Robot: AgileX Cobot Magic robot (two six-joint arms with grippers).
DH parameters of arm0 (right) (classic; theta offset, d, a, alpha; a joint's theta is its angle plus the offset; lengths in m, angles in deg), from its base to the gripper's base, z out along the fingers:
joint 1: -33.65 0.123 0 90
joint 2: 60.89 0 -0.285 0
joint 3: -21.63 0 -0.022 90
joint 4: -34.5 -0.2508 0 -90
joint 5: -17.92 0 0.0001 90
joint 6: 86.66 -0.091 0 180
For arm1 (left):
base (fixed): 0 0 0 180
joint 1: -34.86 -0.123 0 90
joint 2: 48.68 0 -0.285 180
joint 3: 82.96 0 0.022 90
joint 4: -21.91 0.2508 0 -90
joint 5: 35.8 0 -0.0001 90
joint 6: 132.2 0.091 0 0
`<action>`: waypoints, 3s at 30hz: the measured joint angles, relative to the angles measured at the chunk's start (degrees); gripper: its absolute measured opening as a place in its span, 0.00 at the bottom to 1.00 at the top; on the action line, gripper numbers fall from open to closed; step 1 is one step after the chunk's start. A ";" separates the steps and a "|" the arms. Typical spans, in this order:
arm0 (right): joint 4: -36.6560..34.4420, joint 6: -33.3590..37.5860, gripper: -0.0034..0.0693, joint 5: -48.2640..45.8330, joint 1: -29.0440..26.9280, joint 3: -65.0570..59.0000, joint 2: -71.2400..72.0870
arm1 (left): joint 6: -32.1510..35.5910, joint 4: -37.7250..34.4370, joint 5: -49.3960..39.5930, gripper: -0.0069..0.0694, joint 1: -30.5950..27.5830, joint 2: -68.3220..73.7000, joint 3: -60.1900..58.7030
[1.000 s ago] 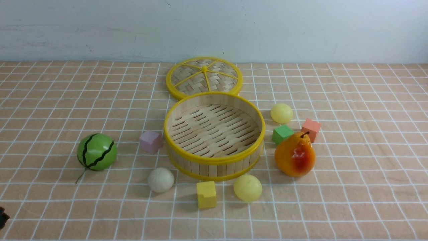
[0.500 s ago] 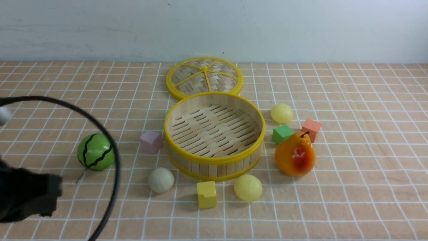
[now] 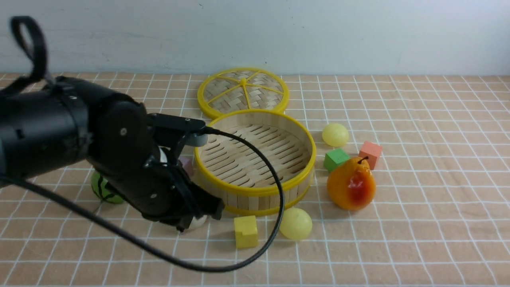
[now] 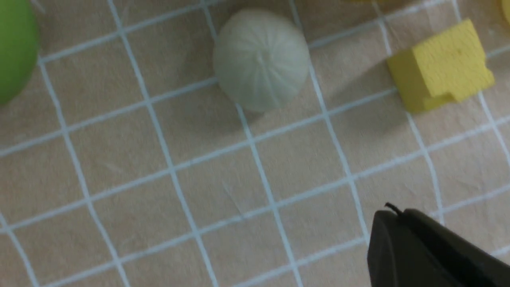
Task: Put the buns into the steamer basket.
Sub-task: Use the left arm to grab a steamed stuffed bun, then use the left arm to put the steamed stuffed bun into the steamer, then use the right arm to grab a steamed stuffed bun
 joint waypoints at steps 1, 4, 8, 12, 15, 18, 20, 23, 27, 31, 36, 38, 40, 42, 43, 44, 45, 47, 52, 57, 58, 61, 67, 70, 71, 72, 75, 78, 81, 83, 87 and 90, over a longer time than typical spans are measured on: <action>0.00 0.00 0.38 0.00 0.00 0.00 0.00 | -0.14 0.20 1.19 0.12 -0.89 1.86 0.93; 0.00 0.00 0.38 0.00 0.00 0.00 0.00 | -0.19 0.14 2.52 0.20 -2.48 4.27 2.35; 0.00 0.00 0.38 0.00 0.00 0.00 0.00 | 0.50 0.14 4.50 0.40 -3.97 8.06 4.48; 0.00 0.00 0.38 0.00 0.00 0.00 0.00 | 0.67 1.00 6.18 0.50 -3.97 10.65 4.92; 0.00 0.00 0.38 0.00 0.00 0.00 0.00 | 0.67 3.06 8.41 0.51 -3.97 12.30 4.92; 0.00 0.00 0.38 0.00 0.00 0.00 0.00 | 0.67 4.22 9.87 0.48 -3.97 13.55 4.97; 0.00 0.00 0.38 0.00 0.00 0.00 0.00 | 0.67 4.28 10.02 0.46 -3.97 14.08 5.11; 0.00 0.00 0.38 0.00 0.00 0.00 0.00 | 0.67 4.46 10.61 0.38 -3.97 15.41 5.12; 0.00 0.00 0.38 0.00 0.00 0.00 0.00 | 0.67 4.58 10.80 0.24 -3.97 15.78 5.16; 0.00 0.00 0.38 0.00 0.00 0.00 0.00 | 0.67 4.58 9.50 0.08 -3.97 15.17 5.22; 0.00 0.00 0.38 0.00 0.00 0.00 0.00 | 0.67 4.58 6.00 0.07 -2.91 8.43 5.22; 0.00 0.00 0.38 0.00 0.00 0.00 0.00 | 0.67 4.58 7.87 0.07 -1.37 3.87 5.71; 0.00 0.00 0.38 0.00 0.00 0.00 0.00 | 0.69 4.45 10.41 0.07 -0.50 2.59 7.02; 0.00 0.00 0.38 0.00 0.00 0.00 0.00 | 0.75 4.39 12.50 0.07 -0.26 3.23 9.10; 0.00 0.00 0.38 0.00 0.00 0.00 0.00 | 0.75 4.45 13.57 0.07 -0.26 4.36 10.39; 0.00 0.00 0.38 0.00 0.00 0.00 0.00 | 0.75 4.72 14.56 0.07 -0.43 6.71 12.09; 0.00 0.00 0.38 0.00 0.00 0.00 0.00 | 0.75 4.72 14.68 0.07 -0.43 7.10 12.69; 0.00 0.00 0.38 0.00 0.00 0.00 0.00 | 0.75 5.83 15.51 0.09 -0.69 12.02 16.02; 0.00 0.00 0.38 0.00 0.00 0.00 0.00 | 0.69 8.09 11.10 0.29 -1.77 24.12 24.88; 0.00 0.00 0.38 0.00 0.00 0.00 0.00 | 0.69 8.09 4.77 0.58 -2.14 25.31 28.95; 0.00 0.00 0.38 0.00 0.00 0.00 0.00 | 0.69 8.09 2.91 0.66 -2.02 24.50 30.13; 0.00 0.00 0.38 0.00 0.00 0.00 0.00 | 0.46 7.97 -2.05 0.77 -1.13 19.90 32.05; 0.00 0.00 0.38 0.00 0.00 0.00 0.00 | -3.84 6.47 -4.74 0.58 3.28 1.14 27.77; 0.00 0.00 0.38 0.00 0.00 0.00 0.00 | -4.42 6.24 -2.20 0.39 5.75 -6.36 21.67; 0.00 0.00 0.38 0.00 0.00 0.00 0.00 | -4.57 6.11 0.85 0.23 7.38 -12.33 16.05; 0.00 0.00 0.38 0.00 0.00 0.00 0.00 | -4.63 5.91 3.09 0.16 8.44 -16.01 12.99; 0.00 0.00 0.38 0.00 0.00 0.00 0.00 | -4.77 5.59 10.03 0.07 10.30 -25.97 0.57; 0.00 0.00 0.38 0.00 0.00 0.00 0.00 | -5.59 5.28 17.85 0.07 10.45 -36.66 -12.09; 0.00 0.00 0.38 0.00 0.00 0.00 0.00 | -6.83 5.28 25.09 0.07 10.45 -46.31 -24.15; 0.00 0.00 0.38 0.00 0.00 0.00 0.00 | -7.05 5.24 29.03 0.07 10.45 -51.45 -31.07; 0.00 0.00 0.38 0.00 0.00 0.00 0.00 | -7.11 5.24 40.57 0.07 10.45 -63.06 -44.07; 0.00 0.00 0.38 0.00 0.00 0.00 0.00 | -7.68 4.67 46.02 0.07 10.45 -68.78 -50.45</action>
